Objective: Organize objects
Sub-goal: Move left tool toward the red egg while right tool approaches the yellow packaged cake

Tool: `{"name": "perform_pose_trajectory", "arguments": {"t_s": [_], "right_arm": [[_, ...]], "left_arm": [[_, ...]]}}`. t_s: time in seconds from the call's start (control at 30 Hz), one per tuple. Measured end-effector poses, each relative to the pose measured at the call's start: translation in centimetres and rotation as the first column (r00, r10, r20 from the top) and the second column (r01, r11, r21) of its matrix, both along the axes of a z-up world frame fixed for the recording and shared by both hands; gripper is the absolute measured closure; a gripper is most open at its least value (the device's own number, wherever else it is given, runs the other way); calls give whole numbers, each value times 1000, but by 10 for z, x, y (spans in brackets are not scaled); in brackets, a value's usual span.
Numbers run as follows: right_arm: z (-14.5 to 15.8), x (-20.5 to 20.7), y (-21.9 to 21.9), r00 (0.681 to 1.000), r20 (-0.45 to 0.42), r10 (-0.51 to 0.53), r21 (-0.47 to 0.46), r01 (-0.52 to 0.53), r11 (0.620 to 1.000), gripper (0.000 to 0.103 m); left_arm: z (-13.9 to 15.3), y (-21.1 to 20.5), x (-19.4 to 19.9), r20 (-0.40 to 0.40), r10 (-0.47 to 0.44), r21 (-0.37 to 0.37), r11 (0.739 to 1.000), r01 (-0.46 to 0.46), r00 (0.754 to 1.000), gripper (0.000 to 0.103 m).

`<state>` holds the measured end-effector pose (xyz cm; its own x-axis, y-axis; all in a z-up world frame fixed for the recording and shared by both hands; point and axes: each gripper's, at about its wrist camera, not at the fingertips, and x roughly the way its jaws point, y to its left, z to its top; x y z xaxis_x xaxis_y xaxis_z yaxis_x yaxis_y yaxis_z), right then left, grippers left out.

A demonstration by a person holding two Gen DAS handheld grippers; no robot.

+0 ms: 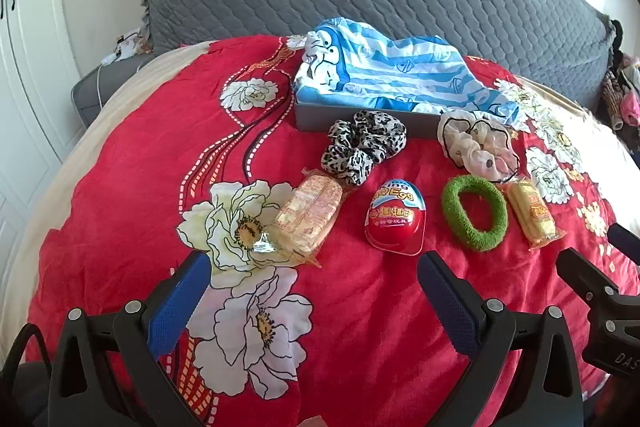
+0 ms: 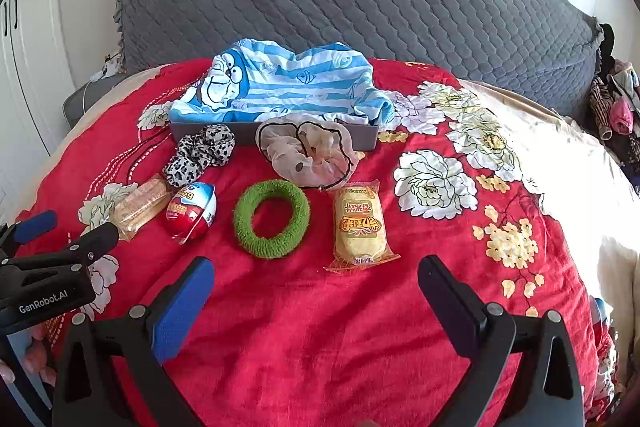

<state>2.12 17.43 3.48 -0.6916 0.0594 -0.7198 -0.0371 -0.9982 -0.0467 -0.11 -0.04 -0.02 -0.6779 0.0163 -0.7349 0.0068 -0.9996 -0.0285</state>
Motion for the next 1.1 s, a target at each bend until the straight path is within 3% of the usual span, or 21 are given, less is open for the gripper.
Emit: {"name": "perform_pose_trajectory", "arguments": {"t_s": [1.1], "right_arm": [[0,-2,1,1000,-1,0,-3,0,1000,0]], "left_arm": [[-1,-3,0,0,4,8,1000,-4,1000,0]]}}
